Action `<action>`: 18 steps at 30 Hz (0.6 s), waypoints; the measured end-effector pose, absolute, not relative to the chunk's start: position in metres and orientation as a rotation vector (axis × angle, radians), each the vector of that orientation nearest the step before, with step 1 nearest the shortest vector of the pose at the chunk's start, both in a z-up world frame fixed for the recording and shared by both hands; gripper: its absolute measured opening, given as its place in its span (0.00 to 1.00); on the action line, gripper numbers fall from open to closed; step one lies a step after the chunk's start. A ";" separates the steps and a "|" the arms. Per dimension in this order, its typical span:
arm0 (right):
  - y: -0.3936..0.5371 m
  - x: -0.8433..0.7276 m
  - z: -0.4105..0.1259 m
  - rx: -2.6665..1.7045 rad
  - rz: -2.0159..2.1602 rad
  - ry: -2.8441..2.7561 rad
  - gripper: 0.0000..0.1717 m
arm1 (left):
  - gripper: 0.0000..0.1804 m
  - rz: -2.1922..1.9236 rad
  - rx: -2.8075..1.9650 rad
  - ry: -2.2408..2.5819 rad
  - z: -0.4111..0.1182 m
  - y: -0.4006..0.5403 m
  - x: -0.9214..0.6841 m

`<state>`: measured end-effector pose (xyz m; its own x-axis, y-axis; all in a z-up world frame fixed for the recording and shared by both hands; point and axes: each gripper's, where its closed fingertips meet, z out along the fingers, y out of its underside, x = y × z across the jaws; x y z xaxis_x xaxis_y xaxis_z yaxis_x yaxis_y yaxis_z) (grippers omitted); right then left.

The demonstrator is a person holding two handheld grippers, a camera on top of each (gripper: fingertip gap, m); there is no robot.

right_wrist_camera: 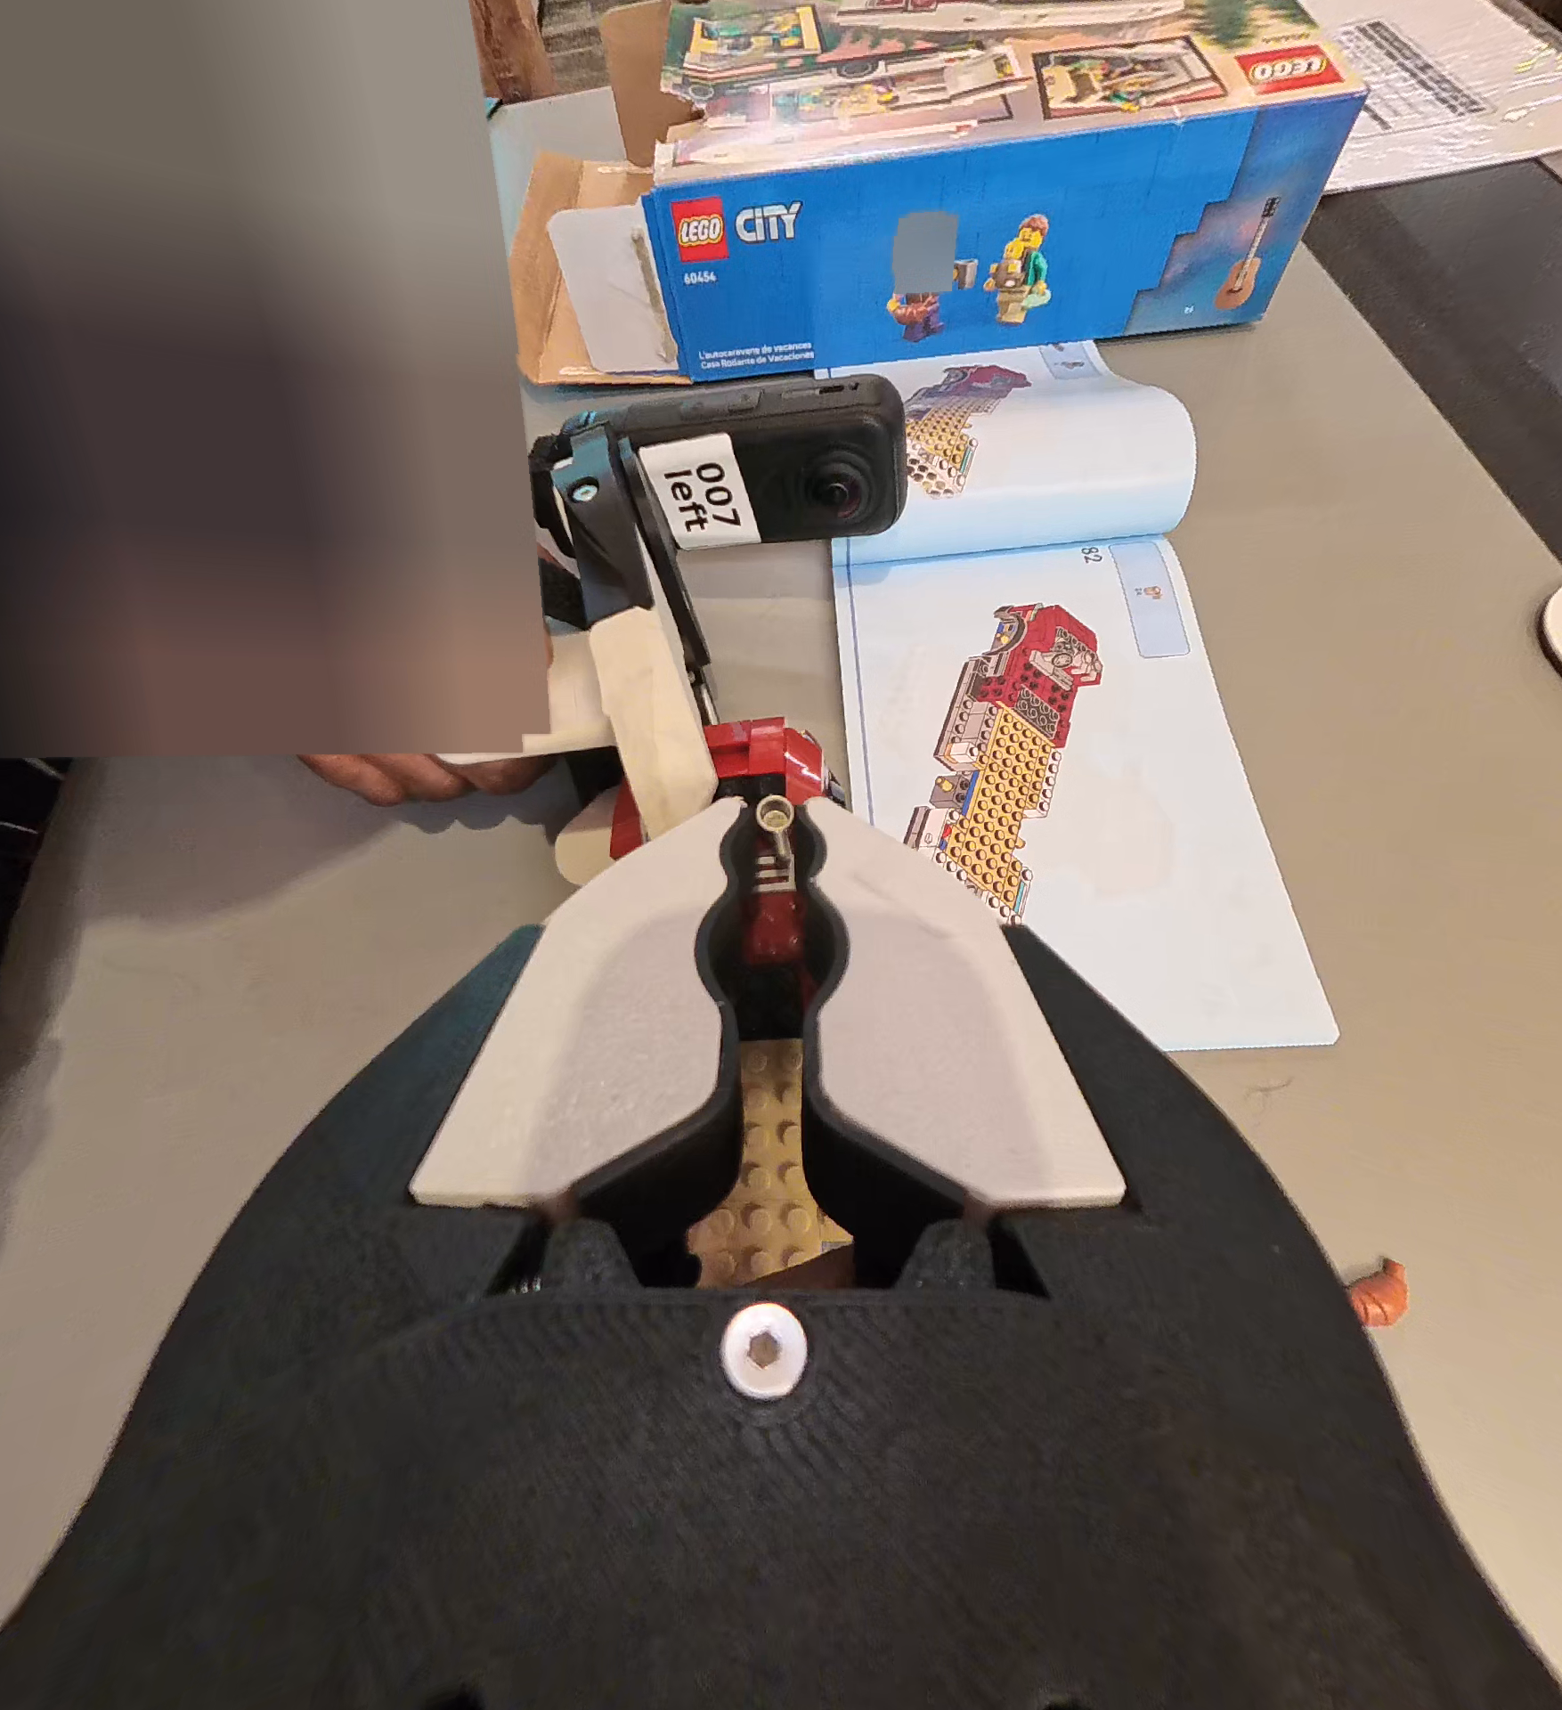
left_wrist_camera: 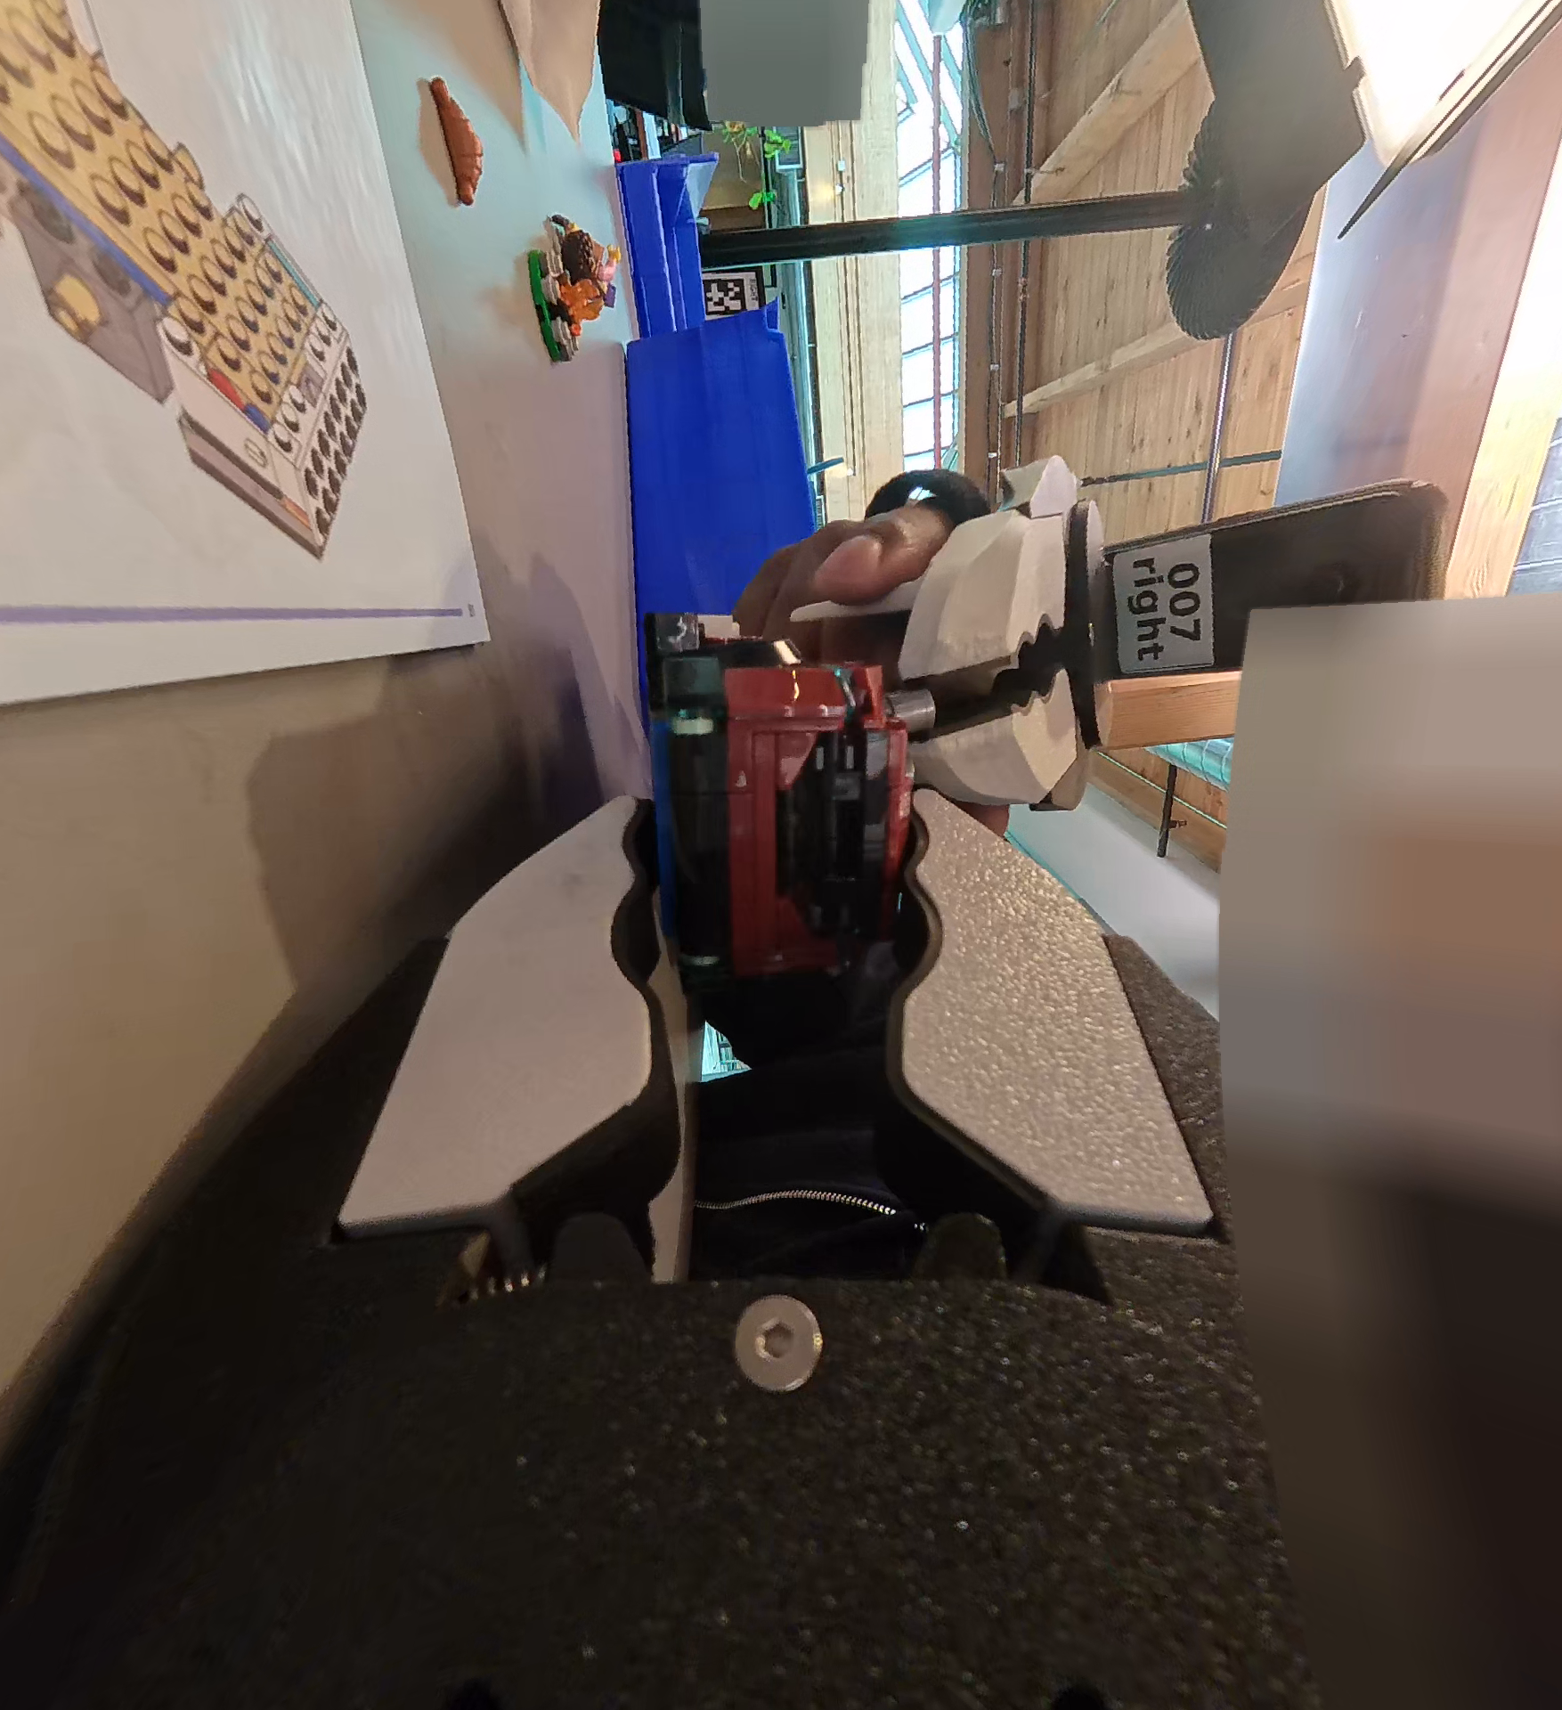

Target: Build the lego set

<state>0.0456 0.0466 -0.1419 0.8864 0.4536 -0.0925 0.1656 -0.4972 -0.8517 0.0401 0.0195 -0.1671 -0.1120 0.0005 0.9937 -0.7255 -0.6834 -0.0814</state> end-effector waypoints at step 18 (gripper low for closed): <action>0.044 0.044 -0.145 -2.074 0.448 -0.483 0.04 | 0.27 1.838 1.643 -0.809 -0.168 0.017 0.039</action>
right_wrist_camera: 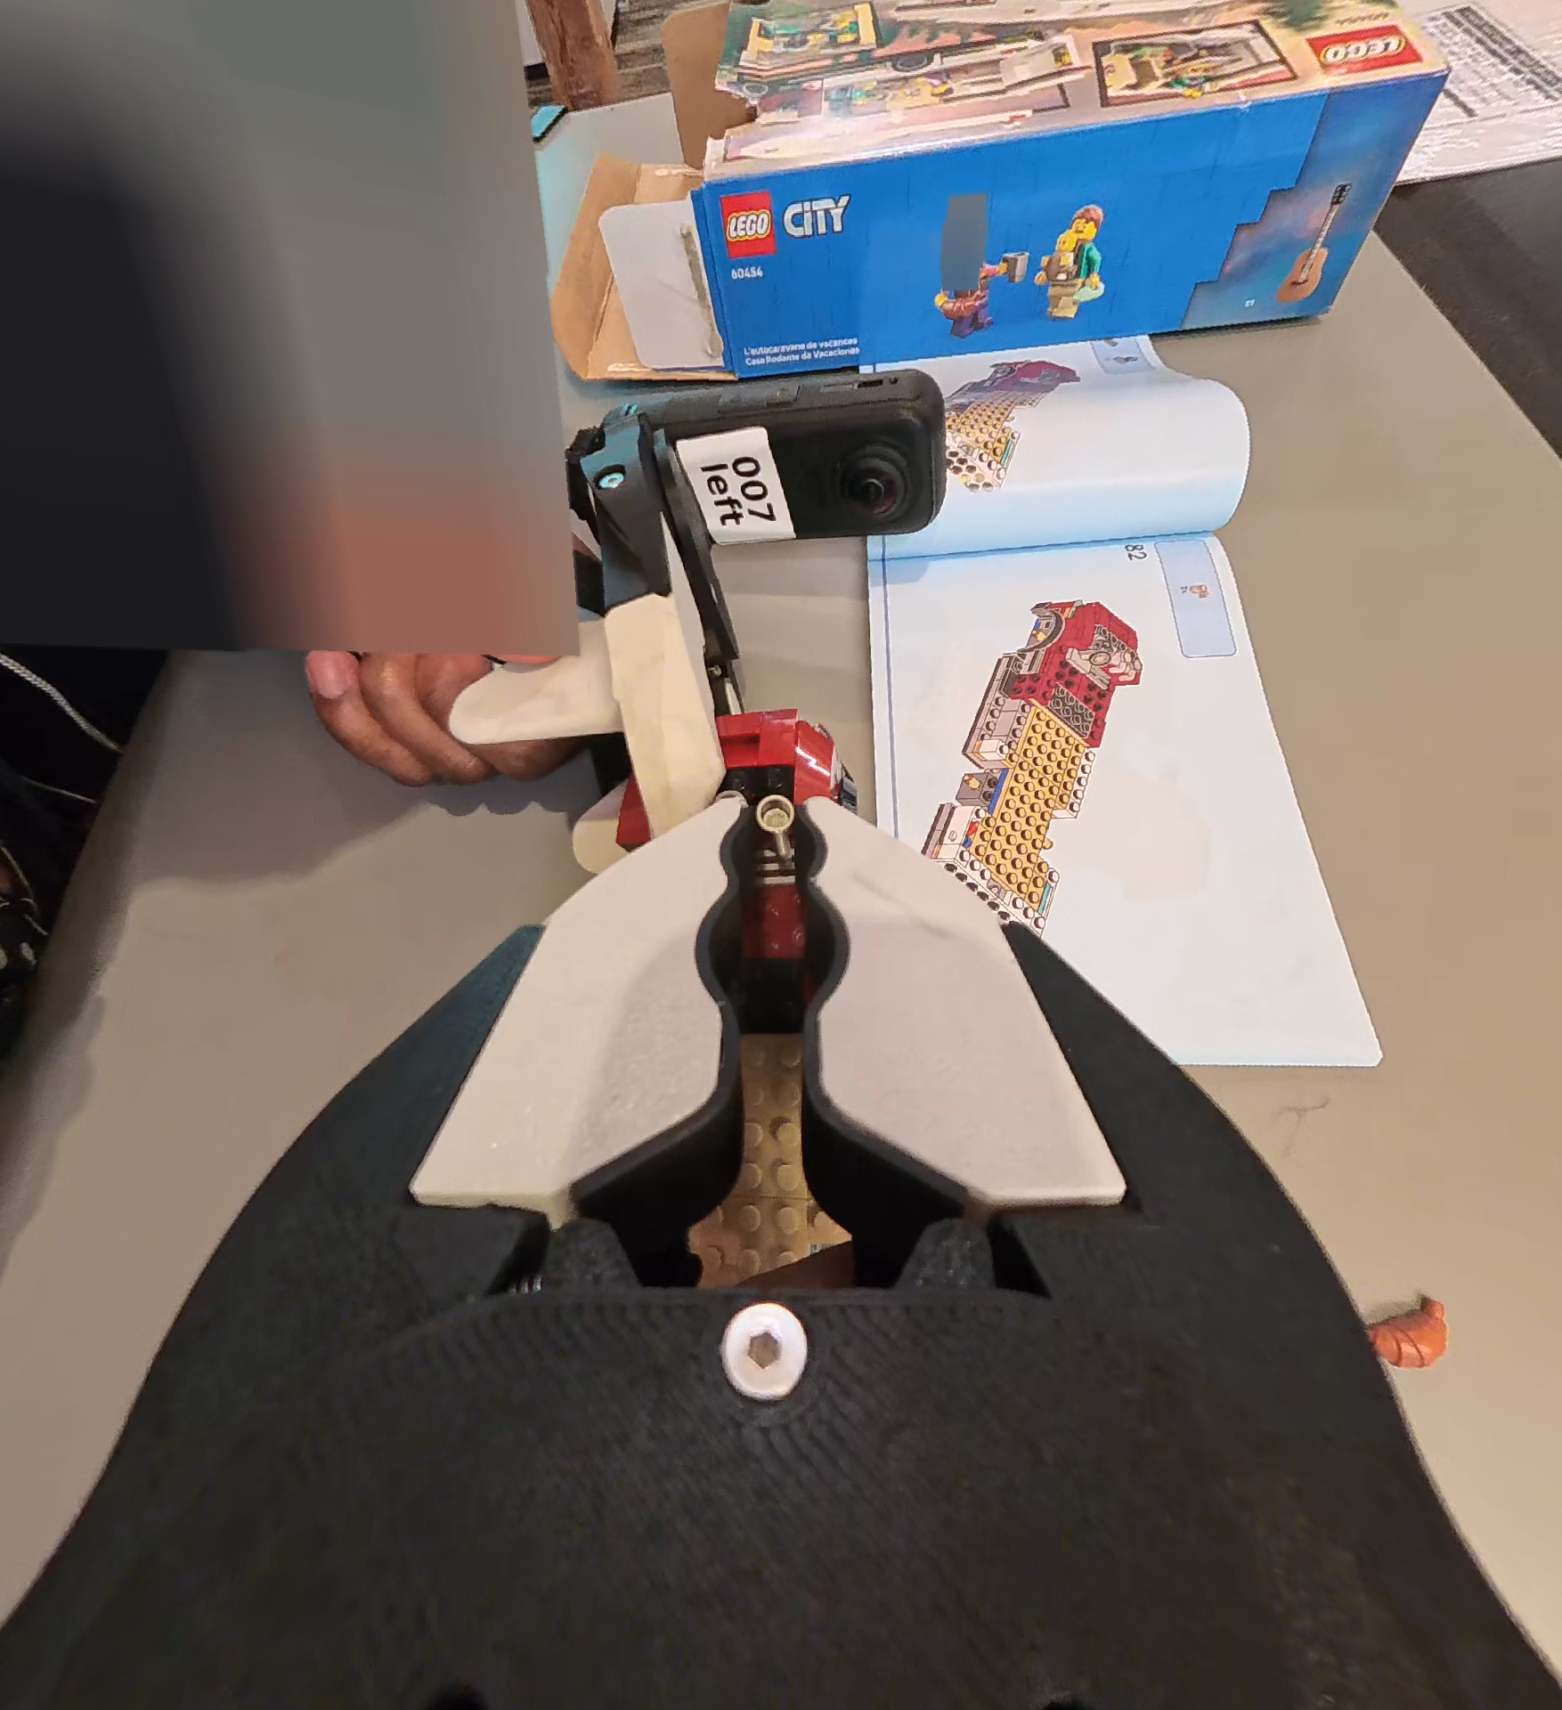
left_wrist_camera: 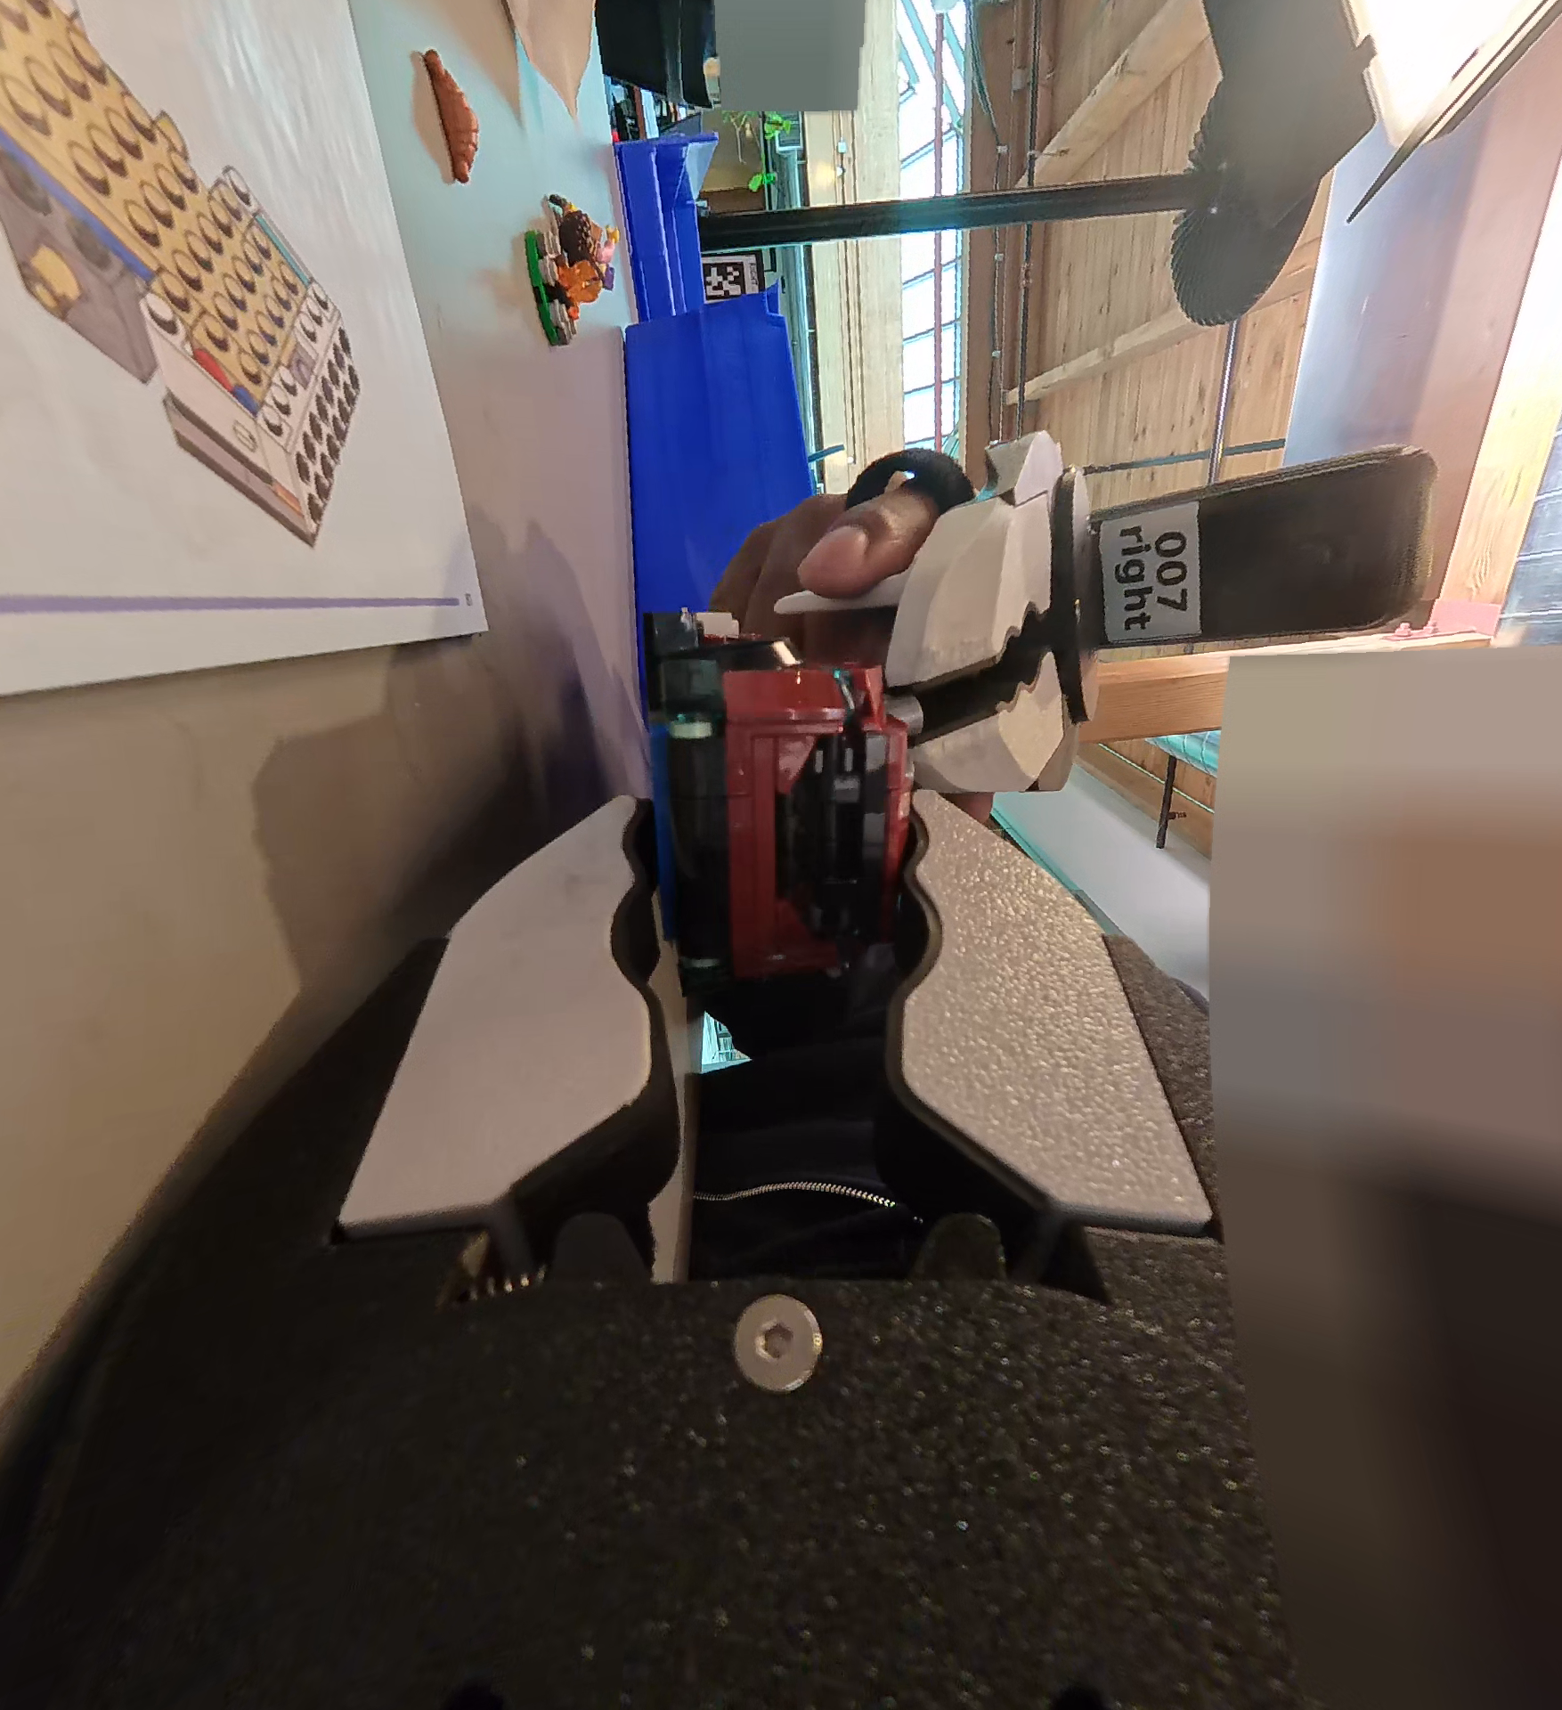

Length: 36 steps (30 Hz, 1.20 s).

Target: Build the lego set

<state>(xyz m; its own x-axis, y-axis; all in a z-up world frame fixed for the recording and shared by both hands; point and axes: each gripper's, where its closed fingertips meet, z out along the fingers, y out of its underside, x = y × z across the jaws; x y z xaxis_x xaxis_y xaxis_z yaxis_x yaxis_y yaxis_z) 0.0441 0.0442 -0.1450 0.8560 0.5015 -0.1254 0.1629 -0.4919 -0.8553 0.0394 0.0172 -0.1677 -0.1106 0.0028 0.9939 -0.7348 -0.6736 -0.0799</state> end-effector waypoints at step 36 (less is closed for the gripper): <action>0.047 0.040 -0.144 -2.106 0.437 -0.582 0.04 | 0.27 1.840 1.615 -0.766 -0.166 0.017 0.039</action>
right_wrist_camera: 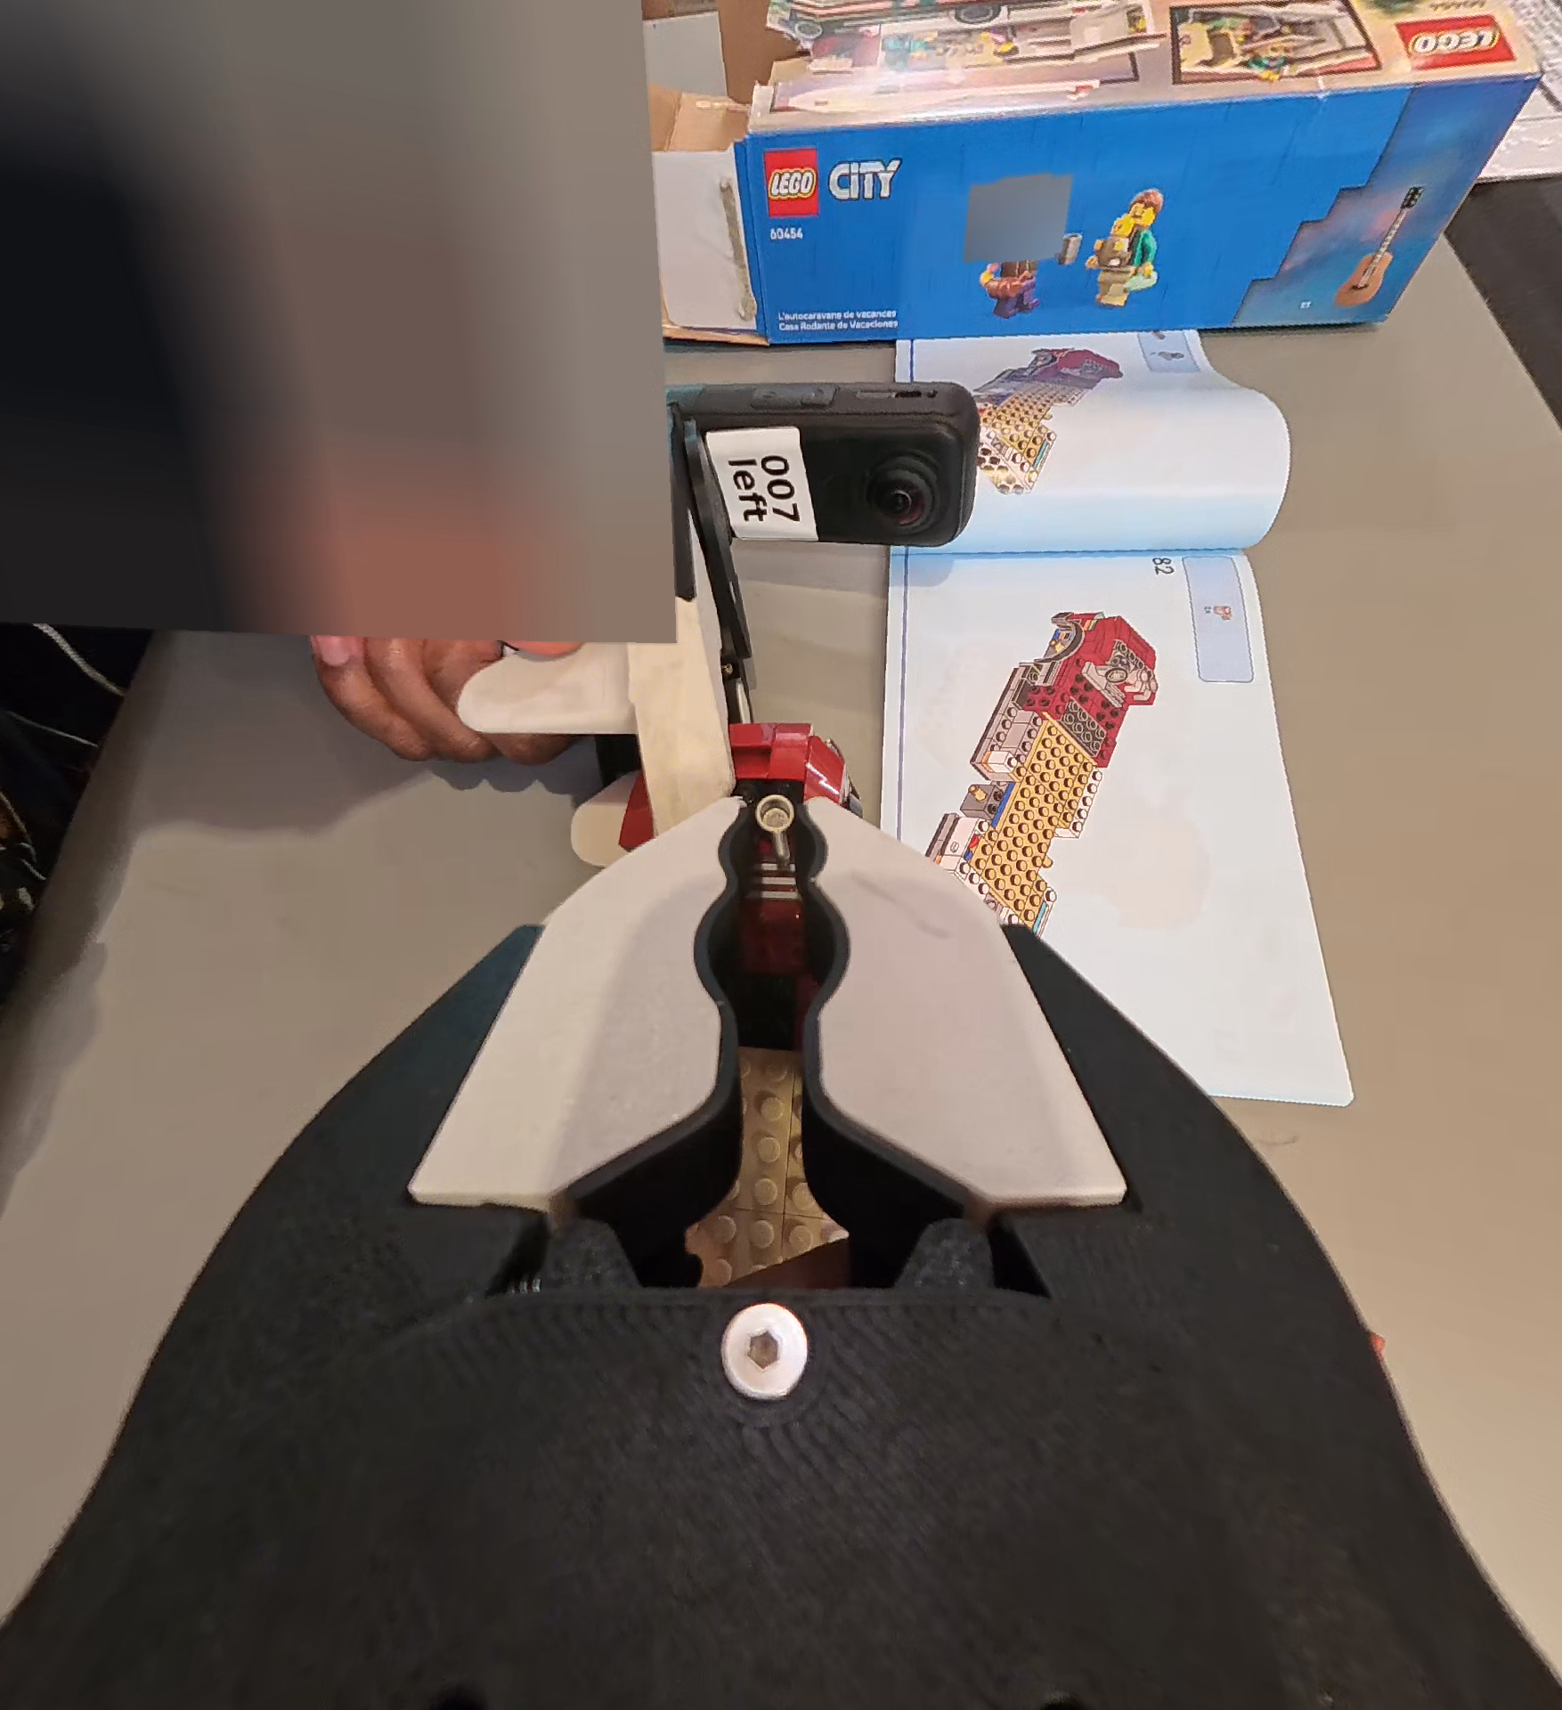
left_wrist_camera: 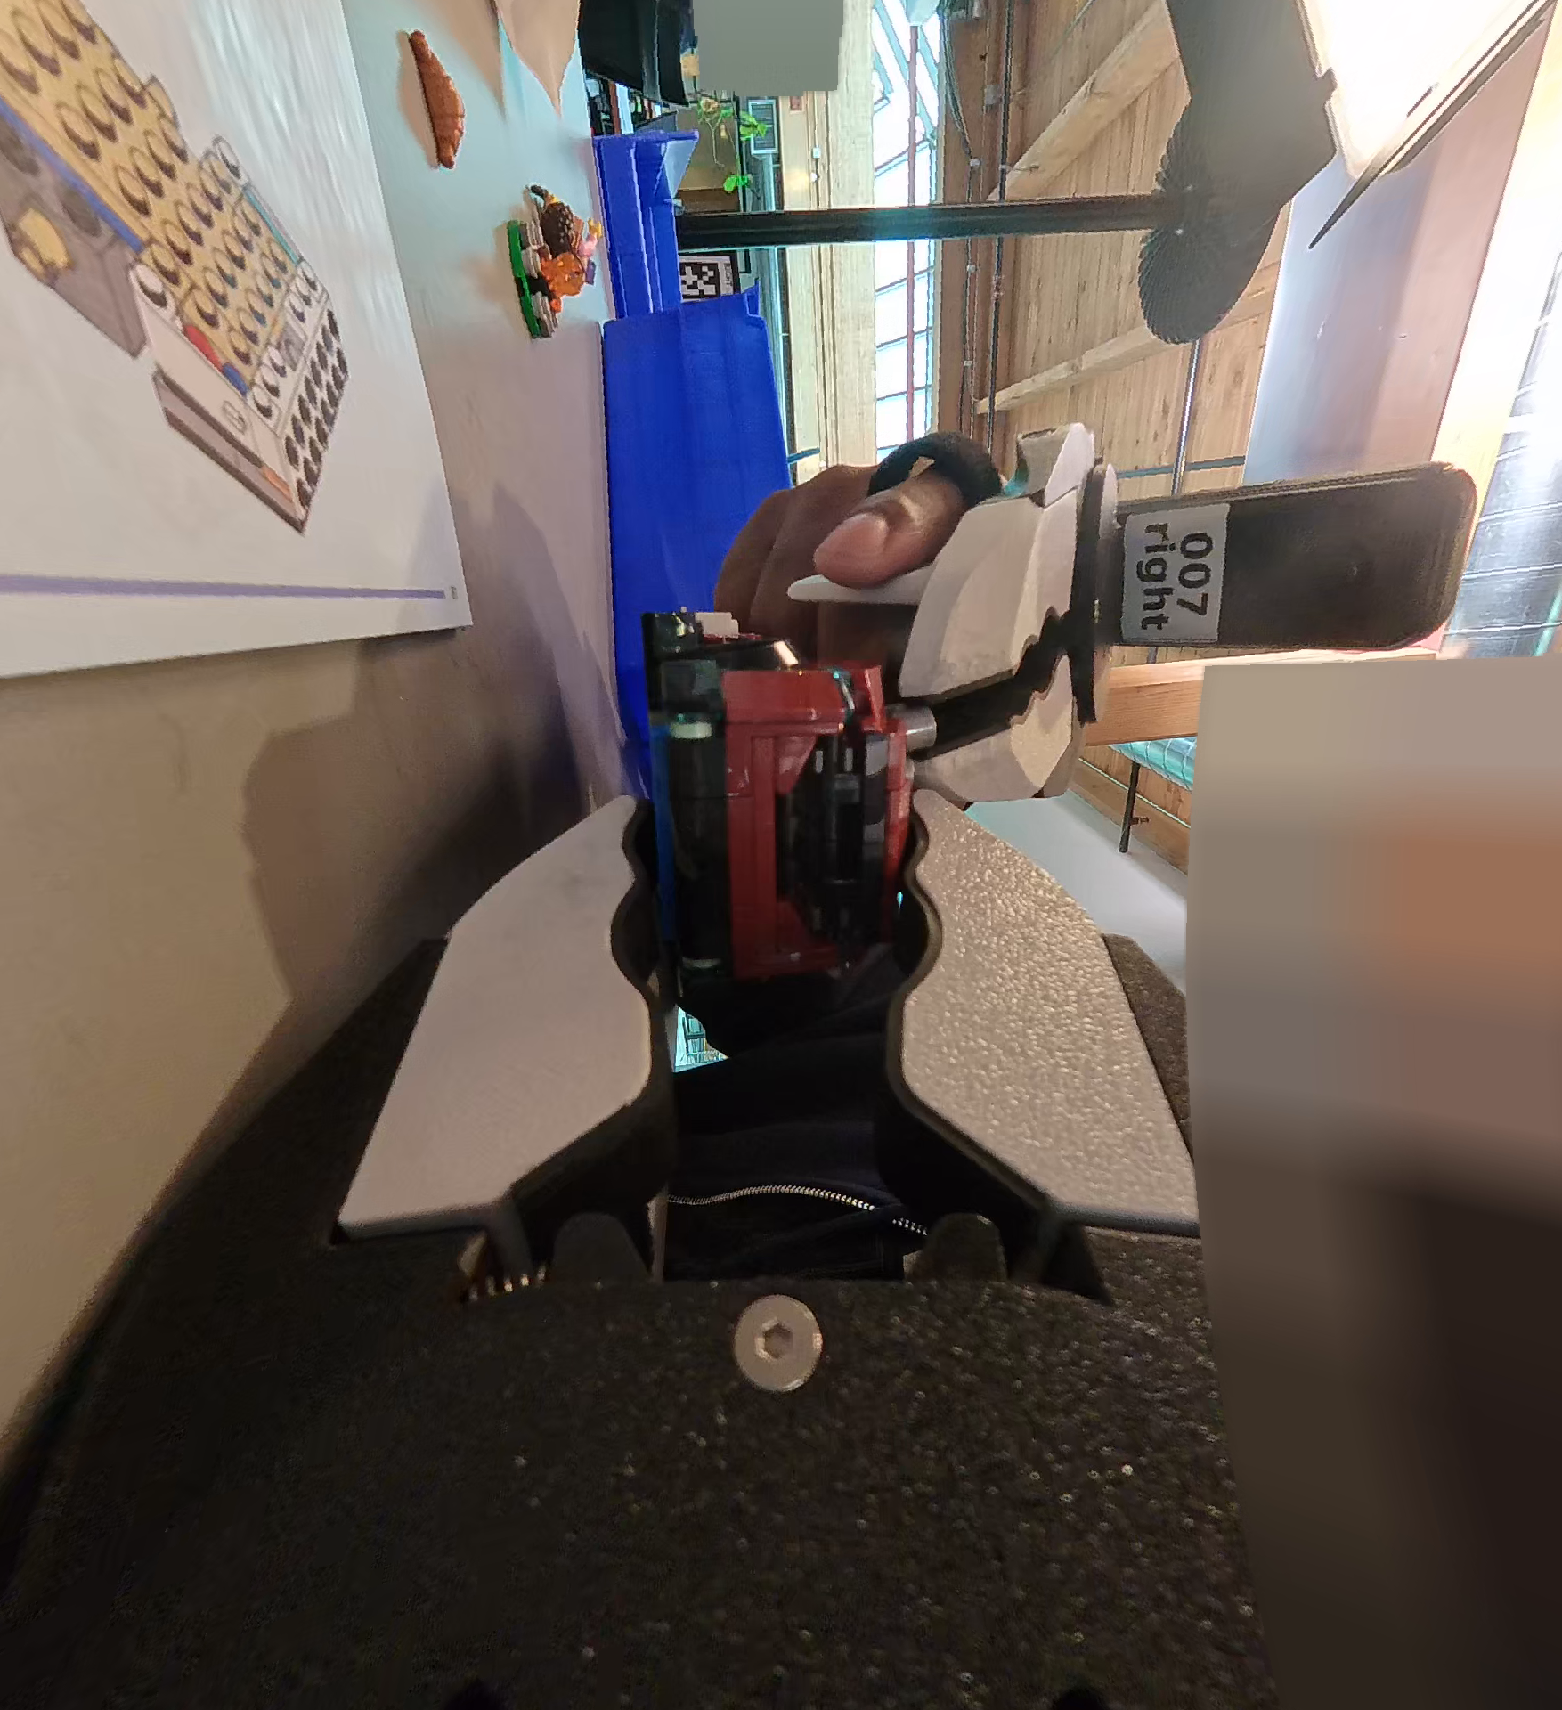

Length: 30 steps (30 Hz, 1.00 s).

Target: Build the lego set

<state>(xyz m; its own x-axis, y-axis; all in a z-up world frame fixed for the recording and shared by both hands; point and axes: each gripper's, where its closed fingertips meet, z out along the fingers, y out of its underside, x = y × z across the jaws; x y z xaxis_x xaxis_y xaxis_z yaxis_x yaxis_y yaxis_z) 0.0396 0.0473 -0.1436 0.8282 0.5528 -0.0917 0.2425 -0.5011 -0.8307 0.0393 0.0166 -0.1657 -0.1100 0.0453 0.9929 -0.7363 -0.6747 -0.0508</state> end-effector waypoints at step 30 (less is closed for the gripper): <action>-0.069 -0.052 -0.185 -2.194 0.382 -0.478 0.05 | 0.27 1.856 1.662 -0.777 -0.168 0.019 0.042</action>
